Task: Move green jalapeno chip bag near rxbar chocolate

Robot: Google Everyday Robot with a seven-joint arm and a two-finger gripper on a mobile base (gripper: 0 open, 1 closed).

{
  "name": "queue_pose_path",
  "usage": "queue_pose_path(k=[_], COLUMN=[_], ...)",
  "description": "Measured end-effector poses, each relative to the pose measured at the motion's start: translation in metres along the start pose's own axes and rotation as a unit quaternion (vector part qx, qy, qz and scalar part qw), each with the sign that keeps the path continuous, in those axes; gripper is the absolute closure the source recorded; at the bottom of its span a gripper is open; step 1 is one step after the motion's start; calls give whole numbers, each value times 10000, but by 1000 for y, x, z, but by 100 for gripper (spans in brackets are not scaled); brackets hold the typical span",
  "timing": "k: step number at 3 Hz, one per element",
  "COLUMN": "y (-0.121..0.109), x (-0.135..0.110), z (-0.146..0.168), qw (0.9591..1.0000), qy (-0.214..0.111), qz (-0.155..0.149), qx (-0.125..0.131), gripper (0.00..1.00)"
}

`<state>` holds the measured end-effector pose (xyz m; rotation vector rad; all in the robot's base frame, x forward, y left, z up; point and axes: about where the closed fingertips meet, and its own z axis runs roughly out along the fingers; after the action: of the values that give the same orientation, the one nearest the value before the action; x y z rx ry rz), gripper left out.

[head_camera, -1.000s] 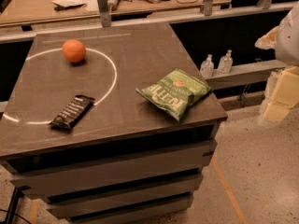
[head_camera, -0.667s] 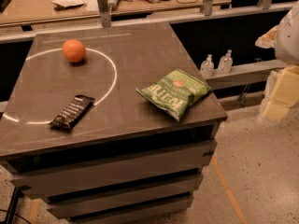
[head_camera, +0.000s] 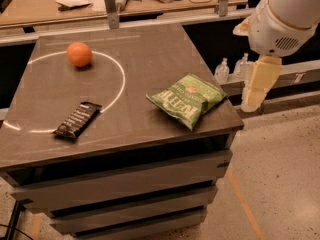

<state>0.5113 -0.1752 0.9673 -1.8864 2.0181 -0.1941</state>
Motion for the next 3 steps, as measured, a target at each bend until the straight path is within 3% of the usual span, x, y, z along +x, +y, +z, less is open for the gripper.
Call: queue_pose_path(k=[1,2,3], y=[-25,-27,-23], x=[-34,-56,-77], z=[52,86,117], qw=[9953,9884,9800], qy=[-278,-429,-752], qz=[-907,-1425,-1751], qx=[-195,-312,-571], gripper=[0,0,0])
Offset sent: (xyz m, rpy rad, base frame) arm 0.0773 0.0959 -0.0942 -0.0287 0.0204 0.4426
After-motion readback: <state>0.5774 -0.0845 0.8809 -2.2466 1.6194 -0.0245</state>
